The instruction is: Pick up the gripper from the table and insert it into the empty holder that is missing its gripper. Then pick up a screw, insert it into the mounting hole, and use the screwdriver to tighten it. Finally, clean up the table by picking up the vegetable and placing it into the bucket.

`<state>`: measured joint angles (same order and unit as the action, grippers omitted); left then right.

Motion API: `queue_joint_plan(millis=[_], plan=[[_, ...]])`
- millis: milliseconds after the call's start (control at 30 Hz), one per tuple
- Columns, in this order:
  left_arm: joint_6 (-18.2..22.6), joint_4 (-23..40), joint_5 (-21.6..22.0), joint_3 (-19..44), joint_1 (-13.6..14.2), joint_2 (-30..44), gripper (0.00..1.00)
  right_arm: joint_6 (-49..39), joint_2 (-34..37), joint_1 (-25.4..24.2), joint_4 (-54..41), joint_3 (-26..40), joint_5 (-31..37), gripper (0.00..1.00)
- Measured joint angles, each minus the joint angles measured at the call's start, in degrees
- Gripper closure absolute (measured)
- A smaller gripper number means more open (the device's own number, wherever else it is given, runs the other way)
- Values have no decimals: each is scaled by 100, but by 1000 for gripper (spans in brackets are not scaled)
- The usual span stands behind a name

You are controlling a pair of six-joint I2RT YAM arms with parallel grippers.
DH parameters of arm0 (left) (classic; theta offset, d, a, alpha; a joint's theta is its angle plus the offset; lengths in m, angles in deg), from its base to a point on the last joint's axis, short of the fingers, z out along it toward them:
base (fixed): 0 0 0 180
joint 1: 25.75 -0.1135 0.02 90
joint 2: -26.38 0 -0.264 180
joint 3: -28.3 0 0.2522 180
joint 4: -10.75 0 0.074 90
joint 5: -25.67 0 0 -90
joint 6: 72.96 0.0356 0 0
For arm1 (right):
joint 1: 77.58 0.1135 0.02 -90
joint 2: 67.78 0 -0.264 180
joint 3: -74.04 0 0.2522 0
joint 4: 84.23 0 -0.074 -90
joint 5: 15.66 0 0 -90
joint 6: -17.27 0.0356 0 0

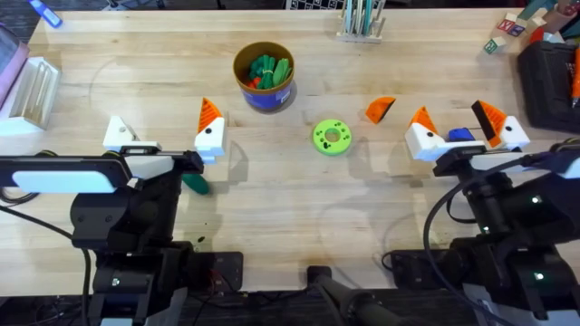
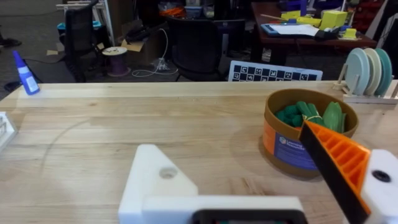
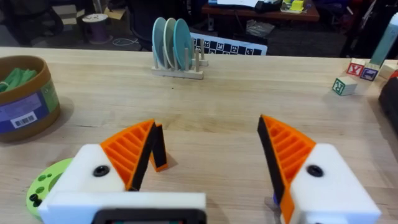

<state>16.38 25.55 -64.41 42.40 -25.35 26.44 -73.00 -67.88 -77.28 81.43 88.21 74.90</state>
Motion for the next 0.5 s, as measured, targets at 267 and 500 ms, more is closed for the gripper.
queue_joint_plan(millis=[267, 500], plan=[[-2, 0, 7, 0, 0, -2, 13, 0, 0, 0, -15, 2, 0, 11], [-2, 26, 4, 5, 0, -2, 15, 4, 0, 0, -29, 13, 2, 10]])
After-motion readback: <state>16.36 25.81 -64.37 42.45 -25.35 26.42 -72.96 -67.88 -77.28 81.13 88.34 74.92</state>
